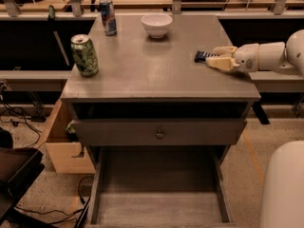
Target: Move rxbar blueberry near green can
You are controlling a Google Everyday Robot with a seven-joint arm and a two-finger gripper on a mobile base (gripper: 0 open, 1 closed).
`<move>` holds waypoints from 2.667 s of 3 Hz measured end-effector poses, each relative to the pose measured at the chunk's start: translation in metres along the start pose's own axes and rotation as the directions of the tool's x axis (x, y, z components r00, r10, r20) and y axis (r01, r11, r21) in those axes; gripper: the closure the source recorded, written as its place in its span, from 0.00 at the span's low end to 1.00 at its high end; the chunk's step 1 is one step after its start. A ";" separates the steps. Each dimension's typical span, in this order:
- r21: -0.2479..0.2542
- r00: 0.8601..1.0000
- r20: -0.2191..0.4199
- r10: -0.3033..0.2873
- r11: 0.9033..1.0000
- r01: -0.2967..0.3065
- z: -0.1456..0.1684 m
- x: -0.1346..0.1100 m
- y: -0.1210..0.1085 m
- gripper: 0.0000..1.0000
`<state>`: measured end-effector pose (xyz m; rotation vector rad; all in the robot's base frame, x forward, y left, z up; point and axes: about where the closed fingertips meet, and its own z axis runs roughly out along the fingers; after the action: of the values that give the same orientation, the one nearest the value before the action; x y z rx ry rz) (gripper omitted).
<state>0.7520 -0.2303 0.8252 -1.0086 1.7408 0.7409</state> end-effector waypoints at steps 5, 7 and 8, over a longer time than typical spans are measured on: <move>-0.016 1.000 -0.006 -0.004 1.000 0.003 0.006 -0.002 0.003 1.00; -0.016 1.000 -0.007 -0.004 1.000 0.003 0.006 -0.002 0.003 1.00; -0.016 1.000 -0.007 -0.004 1.000 0.003 0.006 -0.002 0.003 0.82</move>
Offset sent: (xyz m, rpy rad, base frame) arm -0.0007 0.0132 0.0032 -0.0189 0.0124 0.0504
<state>0.7521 -0.2235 0.8248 -1.0256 1.7409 0.7511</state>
